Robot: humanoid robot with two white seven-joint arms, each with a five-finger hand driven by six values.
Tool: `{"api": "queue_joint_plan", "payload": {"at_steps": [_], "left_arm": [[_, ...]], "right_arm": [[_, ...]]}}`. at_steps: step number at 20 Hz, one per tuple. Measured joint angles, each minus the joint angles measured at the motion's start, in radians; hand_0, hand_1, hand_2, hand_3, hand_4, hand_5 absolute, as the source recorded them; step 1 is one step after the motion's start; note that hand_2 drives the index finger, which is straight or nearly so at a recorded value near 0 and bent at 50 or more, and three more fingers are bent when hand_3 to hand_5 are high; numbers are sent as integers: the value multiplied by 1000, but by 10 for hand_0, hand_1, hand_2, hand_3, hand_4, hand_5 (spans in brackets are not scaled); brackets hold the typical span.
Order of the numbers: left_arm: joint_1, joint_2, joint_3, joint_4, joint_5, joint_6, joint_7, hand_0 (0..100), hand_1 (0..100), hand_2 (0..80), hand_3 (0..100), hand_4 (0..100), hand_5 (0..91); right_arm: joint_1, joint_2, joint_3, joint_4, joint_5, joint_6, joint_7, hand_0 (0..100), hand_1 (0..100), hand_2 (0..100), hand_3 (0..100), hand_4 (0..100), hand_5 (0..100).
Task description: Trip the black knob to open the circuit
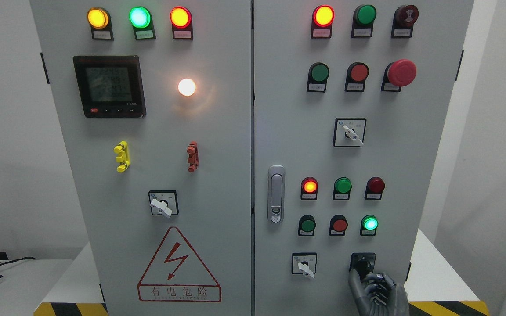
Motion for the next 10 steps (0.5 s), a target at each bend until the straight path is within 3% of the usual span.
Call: {"api": "queue_joint_plan", "payload": {"at_steps": [10], "left_arm": [[0, 0, 0, 0, 0, 0, 0, 120, 389, 0, 0, 0, 0]], "right_arm": [[-6, 1, 3, -3, -16, -1, 0, 295, 663, 621, 889, 911, 982]]}}
